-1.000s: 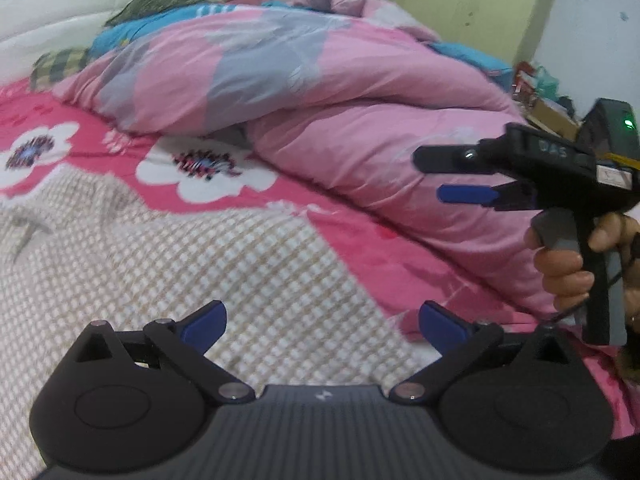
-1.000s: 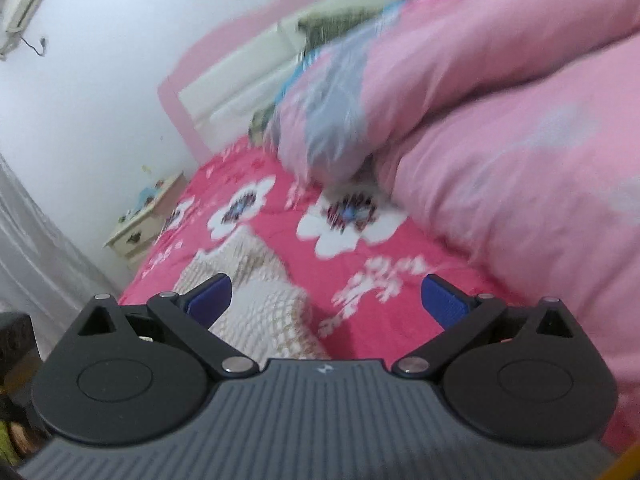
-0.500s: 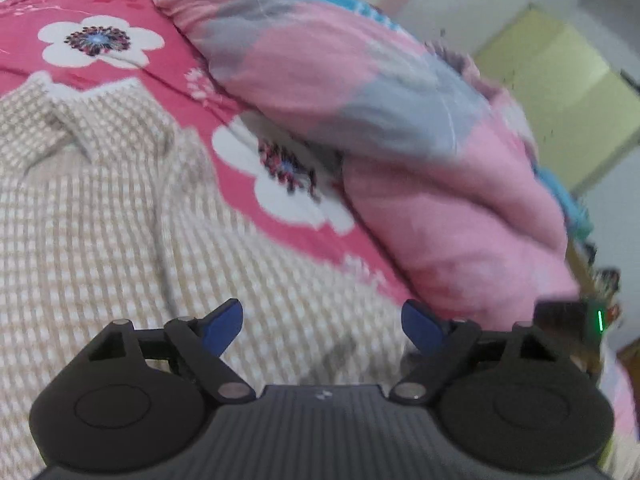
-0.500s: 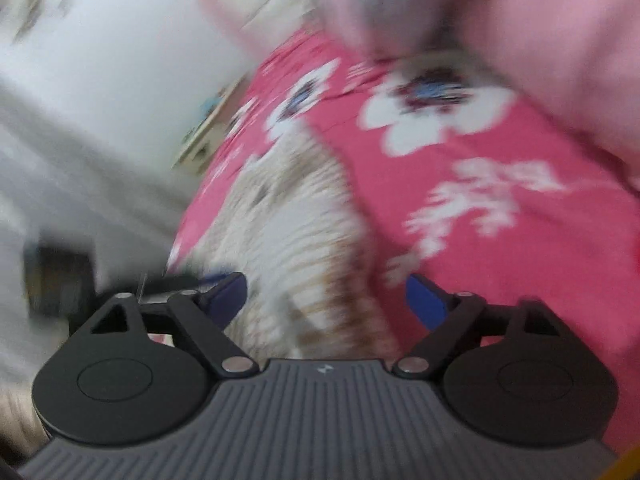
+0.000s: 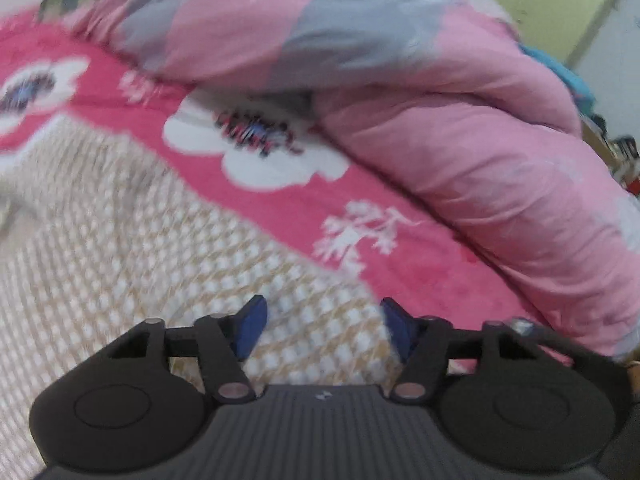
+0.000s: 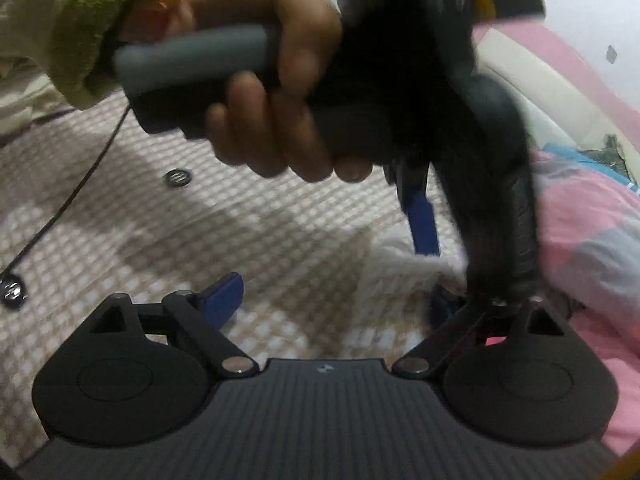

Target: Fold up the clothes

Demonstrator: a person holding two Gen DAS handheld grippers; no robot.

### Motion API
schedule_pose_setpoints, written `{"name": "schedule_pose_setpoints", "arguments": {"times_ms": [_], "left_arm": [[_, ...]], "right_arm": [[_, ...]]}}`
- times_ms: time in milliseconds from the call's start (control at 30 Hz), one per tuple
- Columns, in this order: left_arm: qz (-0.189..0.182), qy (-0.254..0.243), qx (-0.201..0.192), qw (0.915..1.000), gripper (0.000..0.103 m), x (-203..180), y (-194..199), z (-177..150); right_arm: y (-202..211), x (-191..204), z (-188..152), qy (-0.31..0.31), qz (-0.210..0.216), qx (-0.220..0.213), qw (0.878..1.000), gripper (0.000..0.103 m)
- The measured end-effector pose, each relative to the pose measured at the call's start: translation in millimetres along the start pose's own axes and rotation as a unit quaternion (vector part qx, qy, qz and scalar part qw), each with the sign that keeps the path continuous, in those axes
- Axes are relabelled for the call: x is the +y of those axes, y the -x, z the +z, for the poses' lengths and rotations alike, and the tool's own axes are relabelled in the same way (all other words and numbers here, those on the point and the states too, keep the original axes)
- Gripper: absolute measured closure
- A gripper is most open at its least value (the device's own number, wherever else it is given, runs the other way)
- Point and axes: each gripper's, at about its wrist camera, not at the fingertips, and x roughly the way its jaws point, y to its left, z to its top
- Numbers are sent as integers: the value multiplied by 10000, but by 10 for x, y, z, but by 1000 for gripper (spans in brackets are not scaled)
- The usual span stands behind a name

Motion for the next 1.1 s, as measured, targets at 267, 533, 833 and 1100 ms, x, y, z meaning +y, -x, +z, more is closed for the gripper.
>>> {"name": "schedule_pose_setpoints", "arguments": {"times_ms": [267, 533, 833, 1100], "left_arm": [[-415, 419, -49, 9982, 45, 304, 29, -88], [-371, 418, -104, 9984, 48, 382, 79, -217], [-373, 586, -165, 9974, 51, 539, 127, -357], [-563, 685, -258, 9957, 53, 591, 145, -379]], "right_arm": [[452, -1004, -204, -2143, 628, -168, 9746, 13], [-425, -1702, -695, -4310, 1294, 521, 8915, 47], [-625, -1676, -979, -5025, 1644, 436, 8477, 54], [-641, -1348, -541, -3653, 1030, 218, 9249, 68]]}}
